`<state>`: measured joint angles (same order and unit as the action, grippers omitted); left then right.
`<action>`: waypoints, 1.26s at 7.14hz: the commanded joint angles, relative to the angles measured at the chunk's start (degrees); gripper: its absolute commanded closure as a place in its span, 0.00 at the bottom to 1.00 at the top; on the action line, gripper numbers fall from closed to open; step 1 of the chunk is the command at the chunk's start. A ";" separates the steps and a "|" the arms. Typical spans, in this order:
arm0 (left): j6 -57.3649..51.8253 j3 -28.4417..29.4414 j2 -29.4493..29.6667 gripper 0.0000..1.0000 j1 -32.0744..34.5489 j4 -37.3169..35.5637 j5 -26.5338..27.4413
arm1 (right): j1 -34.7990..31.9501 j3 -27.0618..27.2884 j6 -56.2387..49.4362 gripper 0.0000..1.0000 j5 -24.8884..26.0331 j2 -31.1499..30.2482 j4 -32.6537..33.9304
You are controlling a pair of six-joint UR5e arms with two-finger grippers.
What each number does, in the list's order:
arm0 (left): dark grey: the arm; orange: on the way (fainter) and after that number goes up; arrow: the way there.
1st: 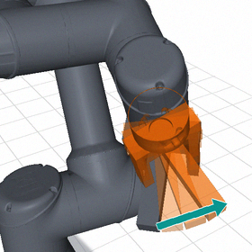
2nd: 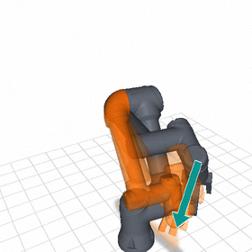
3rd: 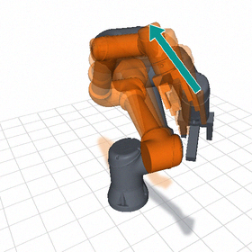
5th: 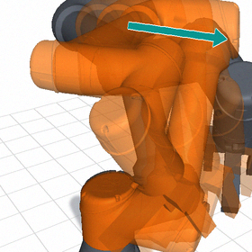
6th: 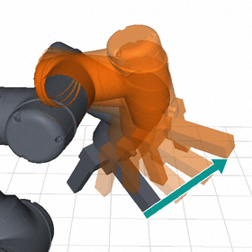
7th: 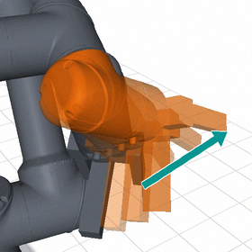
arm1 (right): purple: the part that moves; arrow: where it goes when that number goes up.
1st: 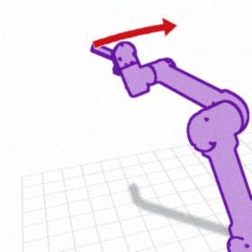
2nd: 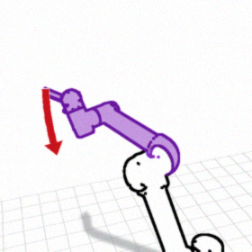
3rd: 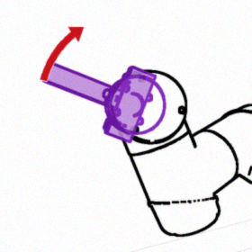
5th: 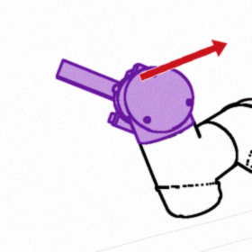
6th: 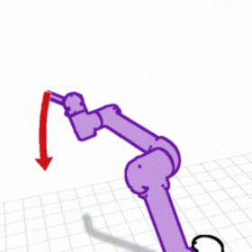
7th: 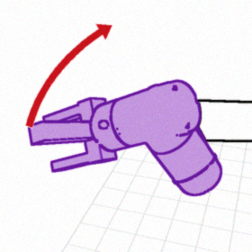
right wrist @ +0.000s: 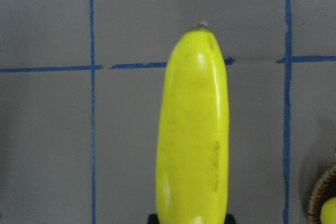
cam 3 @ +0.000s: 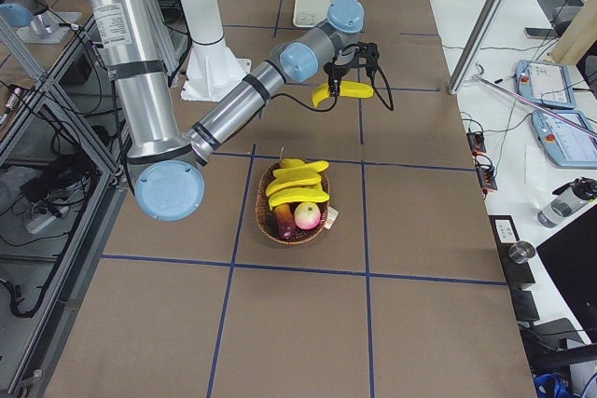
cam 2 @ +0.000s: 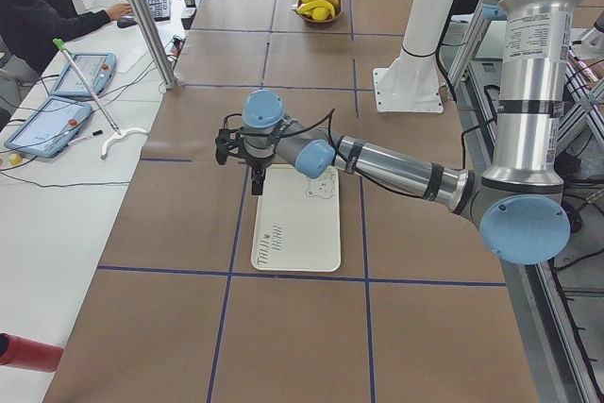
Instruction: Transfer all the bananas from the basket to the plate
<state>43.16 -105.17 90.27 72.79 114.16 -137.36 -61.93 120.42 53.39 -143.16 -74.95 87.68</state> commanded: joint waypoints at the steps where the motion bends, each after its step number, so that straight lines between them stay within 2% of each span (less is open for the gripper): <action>1: 22.12 1.63 7.67 0.01 -5.71 10.98 0.16 | 7.74 -1.06 17.02 0.99 7.94 0.68 -15.98; 3: 37.81 2.16 18.23 0.01 -13.86 11.34 0.33 | 17.84 -2.64 29.18 0.99 19.88 0.77 -31.10; 4: 42.83 2.17 20.27 0.01 -16.08 14.22 2.08 | 22.85 -3.17 32.89 0.99 25.94 1.90 -36.65; 5: 51.76 2.17 21.34 0.01 -19.58 21.03 6.36 | 26.99 -3.61 35.88 0.99 30.09 4.09 -37.84; 6: 61.24 2.17 22.39 0.01 -24.05 29.37 12.14 | 28.86 -4.48 36.17 0.99 31.52 7.07 -37.85; 7: 65.86 2.25 25.36 0.01 -27.32 31.71 15.59 | 29.14 -5.36 36.09 1.00 31.53 8.84 -37.76; 8: 67.47 3.56 28.96 0.01 -28.83 31.65 15.63 | 29.23 -5.46 35.74 1.00 31.36 8.95 -37.76; 9: 67.84 3.48 29.95 0.01 -29.80 31.91 15.54 | 29.32 -5.55 35.65 1.00 30.92 9.03 -37.67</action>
<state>109.29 -102.04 118.02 44.71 145.27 -122.39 -32.87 115.10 89.16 -111.98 -66.34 49.98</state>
